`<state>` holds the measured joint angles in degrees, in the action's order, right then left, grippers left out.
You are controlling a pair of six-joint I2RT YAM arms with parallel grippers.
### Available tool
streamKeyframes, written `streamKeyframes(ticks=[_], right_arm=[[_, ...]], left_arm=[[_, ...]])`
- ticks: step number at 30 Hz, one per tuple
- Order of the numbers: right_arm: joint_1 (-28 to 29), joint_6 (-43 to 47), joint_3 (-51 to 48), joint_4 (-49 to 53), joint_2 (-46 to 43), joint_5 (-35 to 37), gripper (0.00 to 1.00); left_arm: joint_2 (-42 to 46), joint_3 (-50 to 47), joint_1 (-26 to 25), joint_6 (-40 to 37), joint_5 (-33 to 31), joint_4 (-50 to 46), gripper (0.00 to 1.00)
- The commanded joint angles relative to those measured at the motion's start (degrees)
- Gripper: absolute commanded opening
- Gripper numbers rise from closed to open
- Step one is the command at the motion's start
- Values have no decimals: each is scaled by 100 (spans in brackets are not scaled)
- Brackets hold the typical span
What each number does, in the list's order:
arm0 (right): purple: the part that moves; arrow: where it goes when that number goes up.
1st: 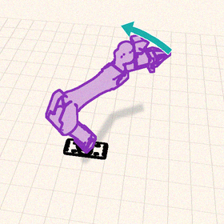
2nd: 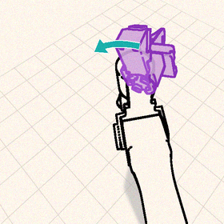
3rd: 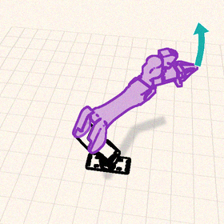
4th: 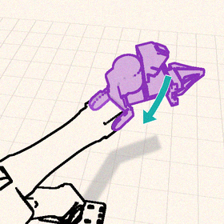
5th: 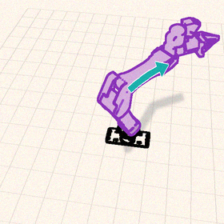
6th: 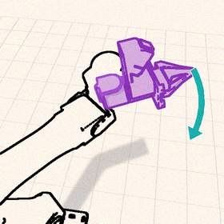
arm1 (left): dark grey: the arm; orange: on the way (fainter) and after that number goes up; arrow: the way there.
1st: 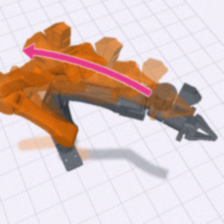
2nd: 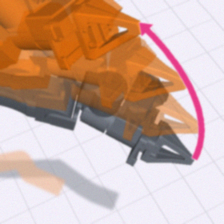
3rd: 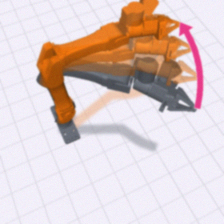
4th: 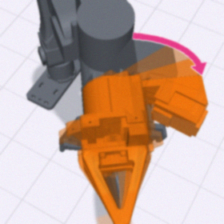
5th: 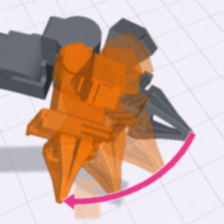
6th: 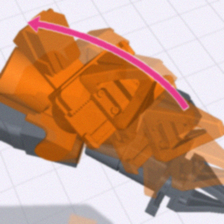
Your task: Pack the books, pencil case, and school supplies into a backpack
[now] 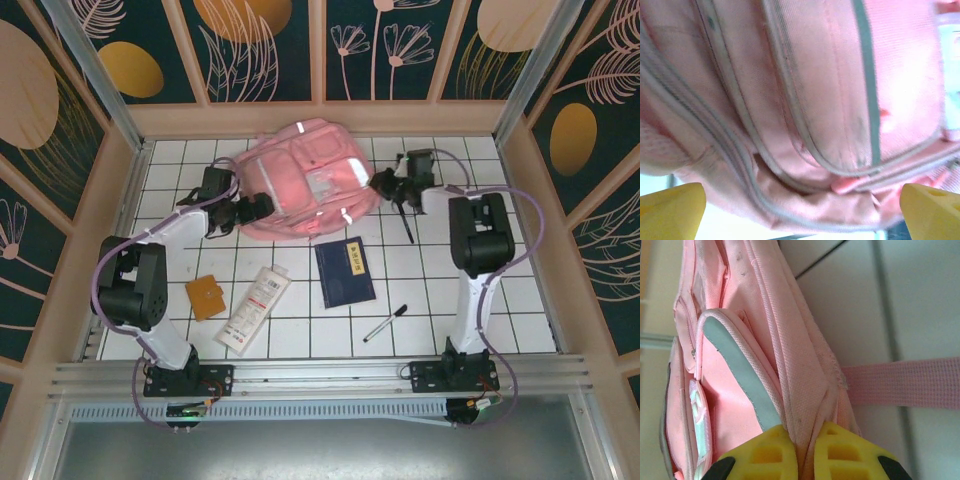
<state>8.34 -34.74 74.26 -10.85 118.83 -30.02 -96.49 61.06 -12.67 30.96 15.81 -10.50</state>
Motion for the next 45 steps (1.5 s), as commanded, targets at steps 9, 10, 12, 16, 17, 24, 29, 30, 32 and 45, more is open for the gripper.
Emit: streamKeyframes(ticks=[9, 10, 12, 16, 17, 24, 29, 30, 32, 45], right_arm=[[-407, 1294, 655, 1154, -383, 640, 44], [-437, 1303, 706, 1226, -469, 668, 46], [-434, 1250, 751, 1432, -730, 715, 49], [-136, 1101, 243, 1600, -1453, 897, 51], [-21, 1011, 28, 1605, -1696, 963, 51], [1458, 504, -1050, 1743, -2515, 1151, 48], [2054, 555, -1228, 1746, -2257, 1413, 45], [2073, 556, -1225, 1741, -2123, 1429, 43], [2092, 594, -1221, 1613, -1903, 1465, 36], [2163, 972, -1551, 1316, -1693, 1590, 43]], left_arm=[[363, 502, 30, -145, -501, -413, 99], [295, 547, 34, -212, -667, -451, 99], [-104, 894, 60, -343, -1065, -758, 99], [-923, 1468, 64, -447, -1463, -973, 99], [-1043, 1553, 69, -472, -1568, -911, 99], [-1475, 1471, 65, -34, -1646, -442, 82], [-1350, 656, 68, 342, -1393, 185, 73], [-1340, 570, 65, 398, -1313, 233, 68], [-1300, 436, 64, 475, -1077, 332, 51], [-376, 372, 46, 1138, 438, 122, 12]])
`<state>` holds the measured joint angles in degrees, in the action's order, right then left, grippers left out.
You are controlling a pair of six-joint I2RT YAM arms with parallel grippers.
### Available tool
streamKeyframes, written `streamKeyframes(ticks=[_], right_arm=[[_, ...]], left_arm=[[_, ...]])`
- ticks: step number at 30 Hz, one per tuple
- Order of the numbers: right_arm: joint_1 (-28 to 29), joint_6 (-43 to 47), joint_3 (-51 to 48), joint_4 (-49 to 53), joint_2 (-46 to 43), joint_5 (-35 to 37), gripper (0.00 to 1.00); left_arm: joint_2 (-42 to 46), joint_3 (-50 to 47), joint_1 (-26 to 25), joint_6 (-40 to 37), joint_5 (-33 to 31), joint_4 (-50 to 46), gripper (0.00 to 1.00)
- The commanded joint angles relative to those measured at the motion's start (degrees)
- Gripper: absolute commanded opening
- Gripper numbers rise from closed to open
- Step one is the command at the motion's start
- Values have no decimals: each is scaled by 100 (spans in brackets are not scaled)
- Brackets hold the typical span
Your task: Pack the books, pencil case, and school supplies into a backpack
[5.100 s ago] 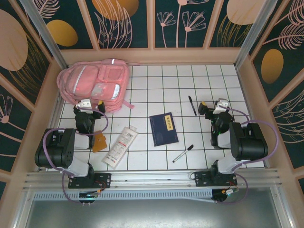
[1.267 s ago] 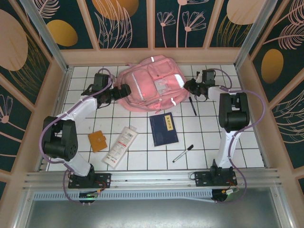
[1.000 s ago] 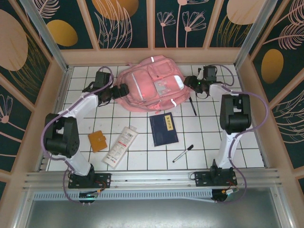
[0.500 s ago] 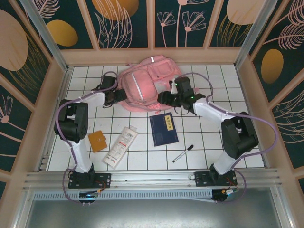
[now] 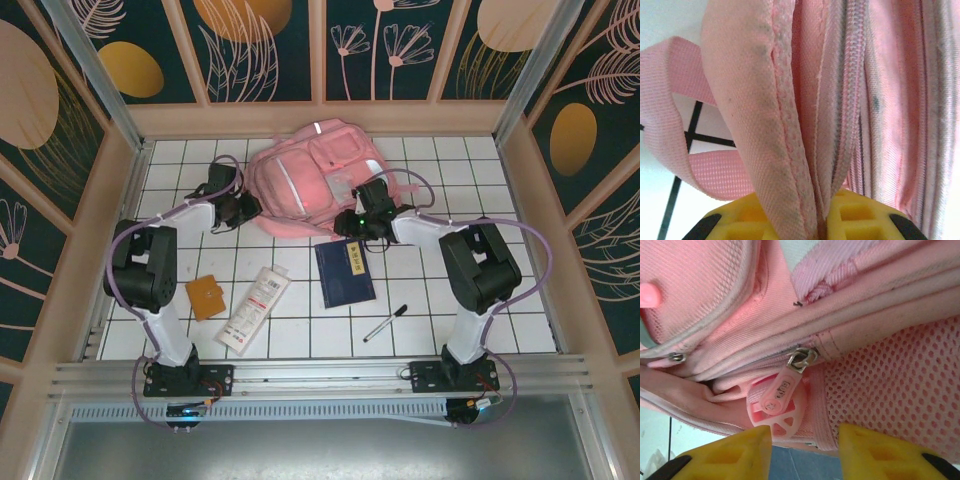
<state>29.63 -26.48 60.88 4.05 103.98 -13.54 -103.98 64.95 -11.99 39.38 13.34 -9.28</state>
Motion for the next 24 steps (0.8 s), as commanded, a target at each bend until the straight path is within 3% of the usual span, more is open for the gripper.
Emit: streamKeyframes(ticks=[1, 13, 14, 16, 24], right_arm=[[34, 160, -271, -214, -241, -112, 43], [61, -16, -566, 154, -1166, -237, 48], [61, -57, -633, 156, -1245, -180, 50], [61, -73, -801, 184, -1443, -78, 62], [0, 59, -621, 92, -1145, 104, 50]], left_arm=[[414, -10, -23, 395, 774, 28, 12], [410, 457, -32, 1417, 1241, -13, 5], [415, 504, -32, 1483, 1252, -25, 5], [475, 557, -21, 1628, 1232, -27, 4], [546, 742, -32, 1961, 1409, -91, 4]])
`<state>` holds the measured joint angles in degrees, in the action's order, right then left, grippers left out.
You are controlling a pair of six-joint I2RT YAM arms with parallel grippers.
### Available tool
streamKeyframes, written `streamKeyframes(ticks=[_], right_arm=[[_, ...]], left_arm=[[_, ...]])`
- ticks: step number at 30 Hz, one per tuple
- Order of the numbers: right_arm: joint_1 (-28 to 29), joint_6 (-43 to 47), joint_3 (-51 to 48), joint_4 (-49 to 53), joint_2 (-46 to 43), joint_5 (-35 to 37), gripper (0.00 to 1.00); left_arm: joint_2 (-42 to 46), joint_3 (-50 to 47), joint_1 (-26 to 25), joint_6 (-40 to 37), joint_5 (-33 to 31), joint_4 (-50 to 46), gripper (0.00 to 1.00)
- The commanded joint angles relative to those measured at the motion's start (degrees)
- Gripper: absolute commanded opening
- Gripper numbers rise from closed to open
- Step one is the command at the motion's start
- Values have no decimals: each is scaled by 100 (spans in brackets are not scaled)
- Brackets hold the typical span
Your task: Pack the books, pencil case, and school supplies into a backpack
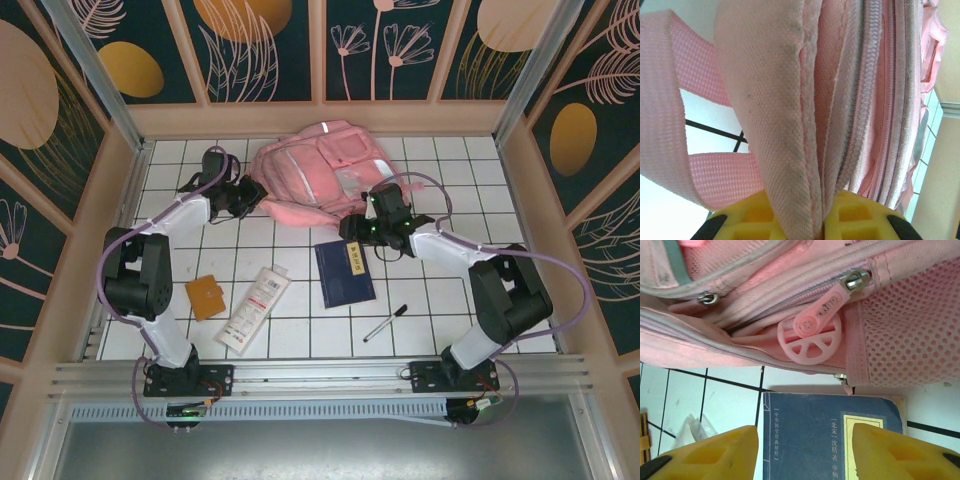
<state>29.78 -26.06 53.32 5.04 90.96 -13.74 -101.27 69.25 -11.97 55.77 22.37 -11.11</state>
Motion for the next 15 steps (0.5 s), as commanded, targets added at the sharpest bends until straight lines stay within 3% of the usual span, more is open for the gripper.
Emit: streamKeyframes(ticks=[1, 2, 10, 12, 15], right_arm=[[-24, -33, 148, -79, 215, 87, 45], [-5, -75, 140, -137, 239, 69, 42], [-100, 196, -90, -970, 462, 379, 45], [-112, 347, 69, -1109, 605, 219, 37], [-99, 602, 340, -1066, 803, 74, 16]], left_arm=[[273, 342, -32, 323, 481, 22, 4], [424, 358, -31, 342, 460, -4, 4], [559, 121, -32, 540, 585, 267, 3], [615, 43, -34, 566, 575, 293, 3], [643, -17, -32, 580, 643, 367, 3]])
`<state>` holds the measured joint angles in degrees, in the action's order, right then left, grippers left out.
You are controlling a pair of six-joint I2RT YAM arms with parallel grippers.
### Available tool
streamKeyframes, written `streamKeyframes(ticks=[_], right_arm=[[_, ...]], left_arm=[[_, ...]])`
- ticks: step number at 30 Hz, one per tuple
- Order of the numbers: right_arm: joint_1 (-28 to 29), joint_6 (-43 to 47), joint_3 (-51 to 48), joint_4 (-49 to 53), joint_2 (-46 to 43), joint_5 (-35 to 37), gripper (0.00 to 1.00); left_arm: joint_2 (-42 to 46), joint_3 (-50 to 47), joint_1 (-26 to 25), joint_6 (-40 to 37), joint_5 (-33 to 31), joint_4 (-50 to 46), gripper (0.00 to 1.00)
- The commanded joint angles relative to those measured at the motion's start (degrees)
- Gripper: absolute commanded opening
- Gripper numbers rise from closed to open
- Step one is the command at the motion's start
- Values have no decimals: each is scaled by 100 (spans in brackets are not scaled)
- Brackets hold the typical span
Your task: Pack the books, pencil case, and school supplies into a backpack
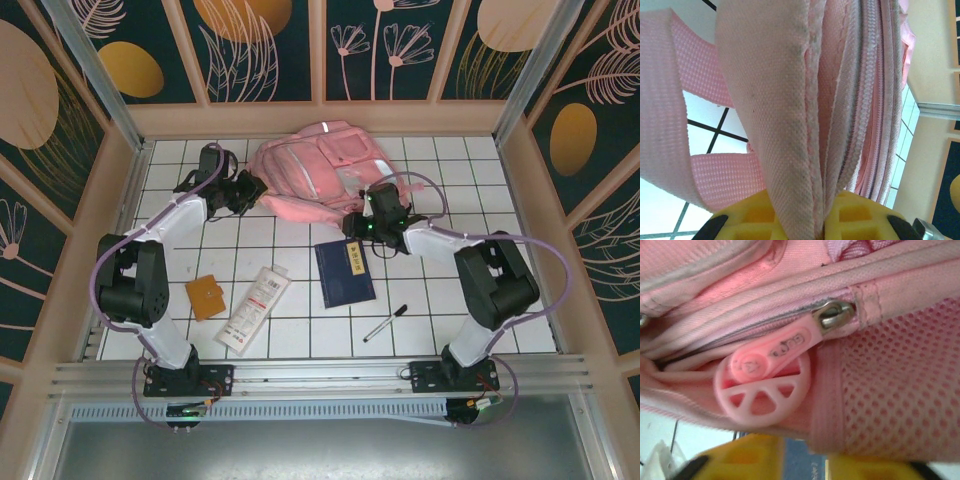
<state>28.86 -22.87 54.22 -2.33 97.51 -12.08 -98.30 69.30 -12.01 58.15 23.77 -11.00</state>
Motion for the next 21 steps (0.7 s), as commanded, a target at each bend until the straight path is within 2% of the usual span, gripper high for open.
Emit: streamKeyframes(ticks=[1, 2, 4, 9, 12, 18, 20, 21], right_arm=[[-3, 377, 284, -322, 148, -120, 6], [9, 458, 331, -267, 127, -185, 0], [14, 618, 494, 45, 87, -562, 0], [315, 1066, 1153, 976, 217, -2606, 0], [583, 752, 1616, 819, 565, -3423, 0], [812, -299, 2212, -316, 1170, -3784, 0], [822, -294, 2255, -348, 1203, -3685, 7], [814, -139, 2203, -193, 1138, -3543, 16]], left_arm=[[338, -26, -27, 332, 515, 366, 3], [329, -26, -29, 329, 500, 349, 3], [339, -52, -29, 364, 460, 360, 3], [332, -183, -133, 469, 235, 661, 1], [227, -316, -345, 631, 120, 964, 0], [216, -702, -566, 821, -60, 1465, 0], [189, -798, -566, 804, -57, 1546, 0], [167, -820, -569, 784, -27, 1556, 1]])
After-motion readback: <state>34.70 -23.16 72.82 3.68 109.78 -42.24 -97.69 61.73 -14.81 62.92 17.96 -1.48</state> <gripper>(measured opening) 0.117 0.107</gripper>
